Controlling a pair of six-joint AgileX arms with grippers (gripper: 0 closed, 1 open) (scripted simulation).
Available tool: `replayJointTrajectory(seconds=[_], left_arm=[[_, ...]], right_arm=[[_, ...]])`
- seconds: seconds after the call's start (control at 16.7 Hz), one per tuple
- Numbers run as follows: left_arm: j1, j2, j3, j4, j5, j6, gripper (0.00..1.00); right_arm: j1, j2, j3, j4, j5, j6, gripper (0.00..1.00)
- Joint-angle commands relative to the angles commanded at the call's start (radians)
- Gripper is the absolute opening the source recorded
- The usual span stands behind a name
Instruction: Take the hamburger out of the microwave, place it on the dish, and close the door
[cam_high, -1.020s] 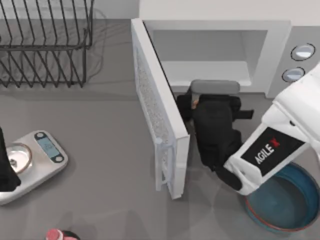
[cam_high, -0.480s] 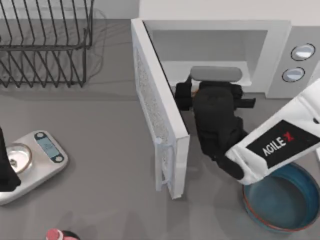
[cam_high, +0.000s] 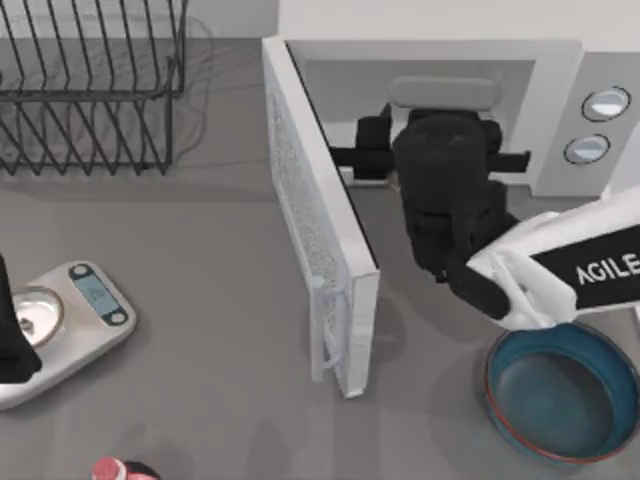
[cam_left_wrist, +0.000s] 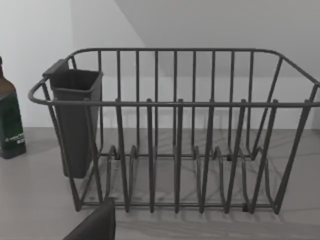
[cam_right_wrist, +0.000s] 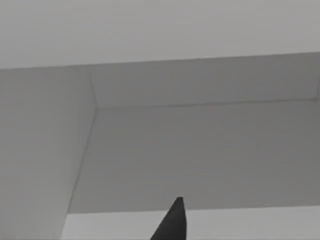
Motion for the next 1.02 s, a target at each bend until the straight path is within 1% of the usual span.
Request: replayJointTrajectory(seconds=[0.36,0.48,0.54,0.72,0.84,1.02], left_arm=[[0.0,0.0,0.0,0.0,0.0,0.0,1.0],[0.0,0.0,0.0,0.0,0.0,0.0,1.0],[0.0,0.0,0.0,0.0,0.0,0.0,1.0],[0.0,0.0,0.0,0.0,0.0,0.0,1.0],[0.0,0.0,0.0,0.0,0.0,0.0,1.0],[0.0,0.0,0.0,0.0,0.0,0.0,1.0]], right_arm=[[0.0,-0.009,-0.002,-0.012,0.0,0.002,0.0],[-0.008,-0.011,0.006,-0.034,-0.03,-0.028,0.0],[-0.016,-0.012,0.013,-0.057,-0.061,-0.059,0.0],[-0.054,-0.024,0.041,-0.167,-0.214,-0.215,0.0],[-0.091,-0.033,0.06,-0.269,-0.358,-0.369,0.0],[-0.163,-0.046,0.081,-0.462,-0.611,-0.65,0.0]])
